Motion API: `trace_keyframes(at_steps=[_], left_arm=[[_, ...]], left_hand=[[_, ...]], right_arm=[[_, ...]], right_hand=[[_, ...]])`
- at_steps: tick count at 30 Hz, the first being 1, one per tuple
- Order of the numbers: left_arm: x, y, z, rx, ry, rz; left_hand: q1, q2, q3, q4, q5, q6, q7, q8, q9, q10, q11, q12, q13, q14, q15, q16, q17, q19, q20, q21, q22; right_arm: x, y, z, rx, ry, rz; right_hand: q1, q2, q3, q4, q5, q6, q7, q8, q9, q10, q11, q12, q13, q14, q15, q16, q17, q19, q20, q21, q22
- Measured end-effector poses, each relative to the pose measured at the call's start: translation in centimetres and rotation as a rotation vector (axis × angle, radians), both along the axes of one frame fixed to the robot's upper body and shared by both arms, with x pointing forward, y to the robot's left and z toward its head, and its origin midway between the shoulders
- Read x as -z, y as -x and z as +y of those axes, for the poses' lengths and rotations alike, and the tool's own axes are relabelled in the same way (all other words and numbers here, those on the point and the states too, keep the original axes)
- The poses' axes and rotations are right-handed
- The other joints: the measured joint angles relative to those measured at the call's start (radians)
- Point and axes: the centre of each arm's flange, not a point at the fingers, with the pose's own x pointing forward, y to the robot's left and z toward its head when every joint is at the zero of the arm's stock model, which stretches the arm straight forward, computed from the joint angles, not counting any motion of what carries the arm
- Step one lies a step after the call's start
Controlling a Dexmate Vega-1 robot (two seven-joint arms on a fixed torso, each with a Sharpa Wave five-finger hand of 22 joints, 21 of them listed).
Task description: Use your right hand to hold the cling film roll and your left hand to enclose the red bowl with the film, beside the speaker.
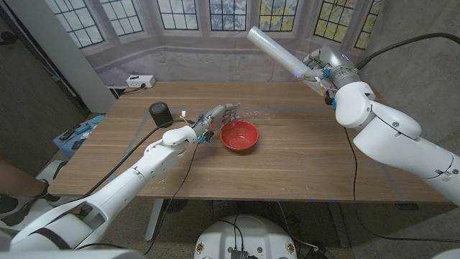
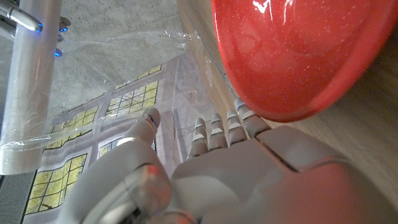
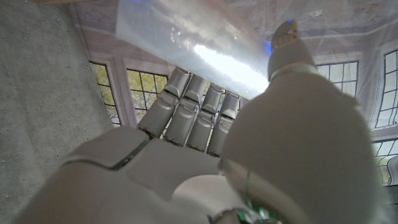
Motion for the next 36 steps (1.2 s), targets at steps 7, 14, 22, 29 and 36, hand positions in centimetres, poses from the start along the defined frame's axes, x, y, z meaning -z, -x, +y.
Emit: trace_keyframes(at_steps=[7,14,22,29,36], left_arm=[[-0.1,1.2,0.9,-0.03,-0.022,-0.043],[0.1,2.2,1.7,-0.057,-0.03,-0.072],[0.2,3.4,2.8,-0.073,-0.048,-0.107],[0.3,4.5,3.6,-0.086,-0.069,-0.131],[0.4,5.4,4.1,-0.092,-0.092,-0.155]], left_hand=[[0.004,-0.004,-0.004,-0.004,0.0,-0.011,0.0,0.0,0.0,-0.008,-0.001,-0.003,0.0,0.0,0.0,0.0,0.0,0.0,0.0,0.0,0.0],[0.008,-0.007,-0.012,-0.018,0.0,-0.043,-0.008,0.0,0.0,-0.027,-0.001,-0.007,0.0,-0.009,0.002,0.0,0.0,0.0,0.0,0.0,0.0],[0.008,-0.031,-0.03,-0.034,0.0,-0.073,-0.013,-0.006,0.0,-0.048,-0.008,-0.007,0.0,-0.018,0.003,0.0,0.0,-0.011,0.0,0.0,0.0],[0.004,-0.051,-0.044,-0.037,0.0,-0.09,-0.029,-0.006,0.0,-0.051,-0.012,-0.007,0.0,-0.02,0.002,0.0,0.002,-0.011,0.0,0.0,0.0],[0.003,-0.065,-0.049,-0.04,0.0,-0.104,-0.032,-0.006,0.0,-0.067,-0.01,-0.007,0.0,-0.029,0.0,0.0,0.002,-0.011,0.0,-0.006,0.0]], right_arm=[[-0.2,0.2,0.6,-0.004,-0.004,-0.01],[-0.5,0.2,1.2,-0.009,-0.006,-0.018],[-0.9,0.3,1.6,-0.006,-0.006,-0.027],[-1.2,0.2,1.7,-0.004,-0.006,-0.033],[-1.6,0.3,2.0,-0.003,-0.004,-0.042]], right_hand=[[0.0,0.0,-0.005,-0.003,0.0,0.0,0.0,-0.003,0.001,0.002,-0.002,-0.003,0.004,0.0,0.0,0.0,0.0,0.0,0.0,0.001,0.0],[-0.001,0.001,-0.005,-0.003,0.004,0.006,0.005,-0.006,0.001,0.002,-0.002,-0.004,0.005,0.0,0.0,0.0,0.0,0.0,0.0,0.001,0.0],[-0.003,0.003,-0.014,-0.003,0.005,0.006,0.005,-0.01,0.0,0.002,-0.002,-0.004,0.007,0.0,0.0,0.0,0.005,0.0,0.0,0.009,0.0],[-0.003,0.003,-0.014,-0.003,0.005,0.006,0.005,-0.012,0.0,0.002,-0.002,-0.008,0.005,0.0,0.0,0.0,0.005,0.0,0.0,0.011,0.0],[-0.003,0.003,-0.014,-0.003,0.004,0.006,0.005,-0.015,0.0,0.003,-0.004,-0.01,0.005,-0.002,0.002,0.0,0.009,0.0,0.0,0.015,0.0]])
